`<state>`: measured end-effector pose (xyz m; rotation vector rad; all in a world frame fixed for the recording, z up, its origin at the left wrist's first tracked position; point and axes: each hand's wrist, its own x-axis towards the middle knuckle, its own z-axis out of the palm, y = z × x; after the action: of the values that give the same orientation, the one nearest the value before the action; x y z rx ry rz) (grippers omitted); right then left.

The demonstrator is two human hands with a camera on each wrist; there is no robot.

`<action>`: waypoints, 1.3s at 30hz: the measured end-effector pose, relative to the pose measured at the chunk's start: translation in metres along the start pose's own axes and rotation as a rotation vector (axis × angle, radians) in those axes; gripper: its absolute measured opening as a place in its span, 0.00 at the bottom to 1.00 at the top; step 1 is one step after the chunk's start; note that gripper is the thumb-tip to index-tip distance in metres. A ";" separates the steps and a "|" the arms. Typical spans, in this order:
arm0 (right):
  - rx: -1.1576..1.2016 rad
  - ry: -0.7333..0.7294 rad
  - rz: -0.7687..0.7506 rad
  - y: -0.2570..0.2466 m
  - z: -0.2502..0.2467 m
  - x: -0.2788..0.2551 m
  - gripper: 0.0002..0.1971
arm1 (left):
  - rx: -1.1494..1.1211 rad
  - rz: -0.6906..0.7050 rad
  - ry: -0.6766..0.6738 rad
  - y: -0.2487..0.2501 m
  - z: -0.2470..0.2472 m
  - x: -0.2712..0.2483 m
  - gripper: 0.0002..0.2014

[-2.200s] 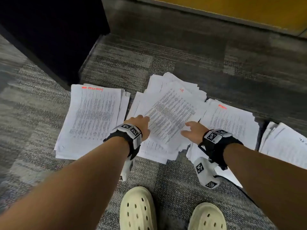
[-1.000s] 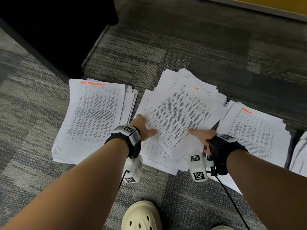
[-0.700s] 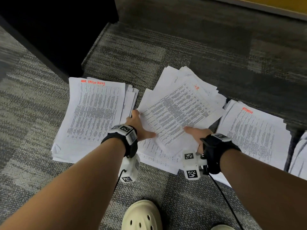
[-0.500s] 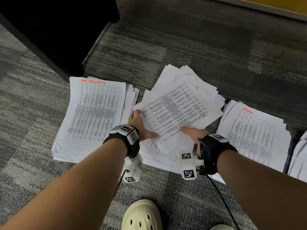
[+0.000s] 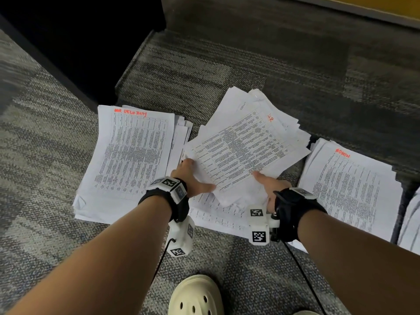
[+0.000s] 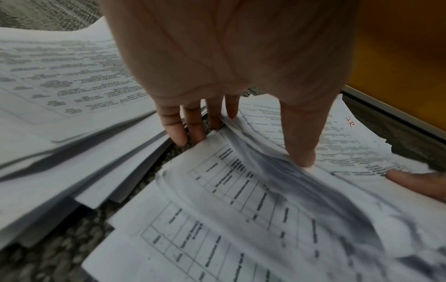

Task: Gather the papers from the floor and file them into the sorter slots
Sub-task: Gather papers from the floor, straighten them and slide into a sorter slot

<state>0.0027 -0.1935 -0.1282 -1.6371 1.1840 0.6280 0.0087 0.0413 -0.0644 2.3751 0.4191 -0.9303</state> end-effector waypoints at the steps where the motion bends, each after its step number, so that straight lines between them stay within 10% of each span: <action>1: 0.018 -0.009 0.003 -0.006 -0.001 -0.010 0.63 | 0.005 0.003 -0.006 0.000 -0.001 0.000 0.50; 7: -0.200 -0.021 -0.120 -0.031 -0.007 -0.043 0.30 | 0.007 0.004 -0.048 0.003 -0.001 0.005 0.60; 16: -0.191 -0.052 -0.158 -0.039 -0.010 -0.058 0.27 | 0.015 -0.010 -0.026 0.006 -0.002 -0.002 0.49; 20: -0.078 0.015 -0.218 -0.035 0.002 -0.056 0.45 | 0.058 0.026 0.005 0.005 0.003 -0.004 0.47; 29: -0.038 -0.090 -0.129 -0.031 -0.013 -0.047 0.28 | -0.021 -0.017 -0.062 0.002 -0.001 -0.005 0.49; 39: -0.109 -0.058 -0.278 -0.053 -0.051 -0.104 0.29 | -0.308 -0.068 0.055 0.015 -0.054 -0.049 0.62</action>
<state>0.0033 -0.1959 -0.0006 -1.8229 0.8716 0.5657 0.0097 0.0573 0.0082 2.1197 0.6209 -0.7691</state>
